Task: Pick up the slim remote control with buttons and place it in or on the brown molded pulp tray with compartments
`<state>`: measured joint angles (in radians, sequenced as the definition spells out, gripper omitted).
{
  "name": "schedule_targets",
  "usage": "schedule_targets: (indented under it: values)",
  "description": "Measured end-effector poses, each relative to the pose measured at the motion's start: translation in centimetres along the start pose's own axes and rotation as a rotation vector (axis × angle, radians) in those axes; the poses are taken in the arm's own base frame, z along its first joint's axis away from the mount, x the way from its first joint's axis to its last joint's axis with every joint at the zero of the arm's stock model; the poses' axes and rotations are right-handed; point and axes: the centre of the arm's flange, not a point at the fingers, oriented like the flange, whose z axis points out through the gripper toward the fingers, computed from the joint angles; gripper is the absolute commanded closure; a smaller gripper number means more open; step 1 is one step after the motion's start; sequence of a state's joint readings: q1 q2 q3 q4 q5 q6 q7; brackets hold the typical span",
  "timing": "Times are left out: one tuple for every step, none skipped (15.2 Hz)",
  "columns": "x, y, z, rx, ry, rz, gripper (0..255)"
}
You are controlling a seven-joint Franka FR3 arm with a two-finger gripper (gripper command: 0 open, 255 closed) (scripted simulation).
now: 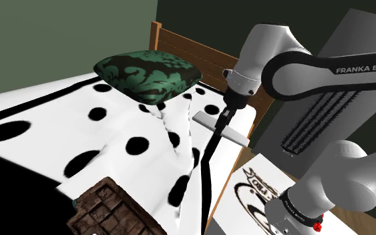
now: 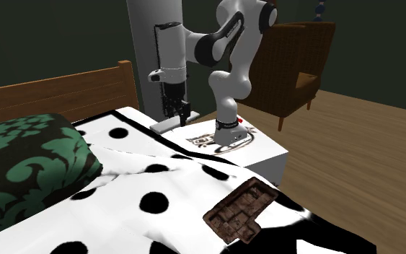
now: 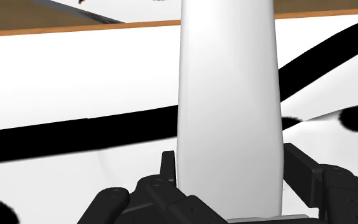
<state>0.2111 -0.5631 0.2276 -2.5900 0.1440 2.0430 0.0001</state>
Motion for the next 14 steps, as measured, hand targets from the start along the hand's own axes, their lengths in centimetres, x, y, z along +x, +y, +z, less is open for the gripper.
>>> schedule_targets:
  values:
    - [0.0,0.0,-0.5,0.0,0.0,0.0,255]
    - [0.1,-0.6,-0.9,0.0,0.0,0.0,255]
    - [0.2,-1.5,-1.1,0.0,0.0,-0.001,255]
    - [0.4,-2.7,-1.1,-0.001,0.0,-0.001,255]
    - [0.8,-3.7,-0.9,-0.001,0.0,-0.001,255]
    - [1.0,-5.1,-1.0,-0.001,0.0,-0.001,255]
    - [1.2,-6.5,-1.1,-0.001,0.0,-0.001,255]
    - [1.7,-7.7,-1.1,-0.001,0.0,-0.001,255]
    - [1.5,-9.3,-1.0,-0.001,0.0,-0.002,255]
    - [1.8,-10.5,-1.0,-0.001,0.0,-0.001,255]
    - [2.1,-11.6,-0.9,-0.001,0.0,-0.001,255]
    - [2.4,-13.1,-0.8,-0.001,0.0,-0.002,255]
    - [2.9,-14.4,-0.6,-0.001,0.0,-0.002,255]
    - [2.9,-15.5,-0.8,-0.001,-0.001,-0.001,255]
